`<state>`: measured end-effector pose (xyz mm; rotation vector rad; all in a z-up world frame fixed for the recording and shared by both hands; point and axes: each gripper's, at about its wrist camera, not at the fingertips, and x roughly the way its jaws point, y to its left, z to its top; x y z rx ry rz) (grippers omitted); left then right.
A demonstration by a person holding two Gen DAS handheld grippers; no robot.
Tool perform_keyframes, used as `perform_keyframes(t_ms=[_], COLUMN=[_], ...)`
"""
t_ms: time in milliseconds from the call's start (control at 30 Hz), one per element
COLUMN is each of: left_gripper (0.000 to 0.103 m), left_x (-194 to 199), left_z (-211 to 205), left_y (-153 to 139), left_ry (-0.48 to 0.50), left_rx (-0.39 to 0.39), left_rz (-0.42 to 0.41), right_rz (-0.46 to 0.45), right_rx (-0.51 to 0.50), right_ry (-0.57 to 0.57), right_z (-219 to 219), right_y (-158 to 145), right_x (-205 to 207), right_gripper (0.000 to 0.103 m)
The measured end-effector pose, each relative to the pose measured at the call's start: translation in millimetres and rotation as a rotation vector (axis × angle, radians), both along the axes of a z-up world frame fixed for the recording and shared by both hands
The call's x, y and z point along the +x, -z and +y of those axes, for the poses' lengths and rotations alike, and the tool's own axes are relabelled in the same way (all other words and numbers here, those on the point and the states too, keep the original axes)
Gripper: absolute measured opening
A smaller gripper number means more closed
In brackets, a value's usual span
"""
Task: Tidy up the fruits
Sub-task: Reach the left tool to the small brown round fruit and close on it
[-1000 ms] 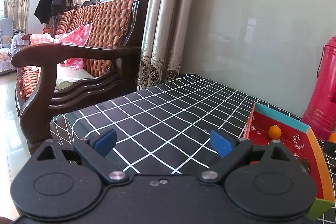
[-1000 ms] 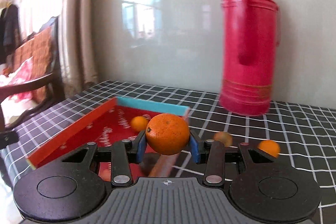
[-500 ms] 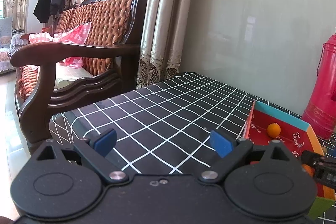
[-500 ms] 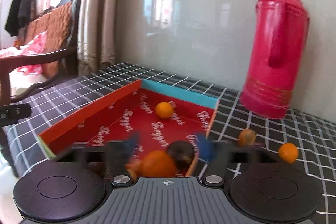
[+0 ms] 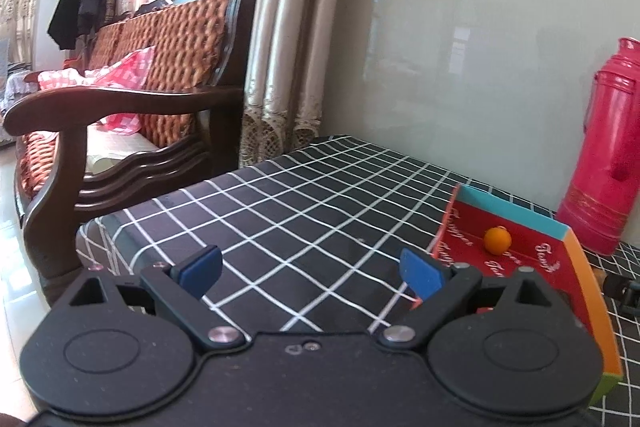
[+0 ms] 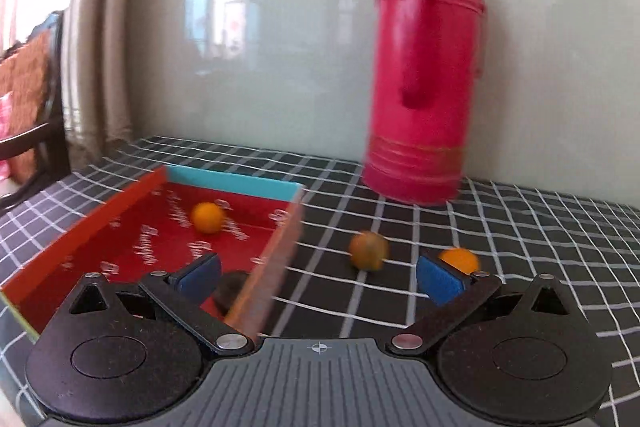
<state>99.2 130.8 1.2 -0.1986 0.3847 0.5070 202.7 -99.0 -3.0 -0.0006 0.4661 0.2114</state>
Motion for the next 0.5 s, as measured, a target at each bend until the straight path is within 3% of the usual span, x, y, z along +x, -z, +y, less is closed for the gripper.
perform_keyframes(t_ms=[233, 500], left_gripper=[0.089, 0.089], left_x=[10, 30], left_z=[-34, -93], left_y=[-4, -7], left_ry=[0.098, 0.296], left_rx=[0.03, 0.055], left_rz=[-0.022, -0.043], right_rz=[-0.001, -0.031], right_rx=[-0.044, -0.126], right_ry=[0.111, 0.272], right_z=[-29, -69], right_y=[2, 3], right_x=[-4, -14], right_gripper=[0.103, 0.103])
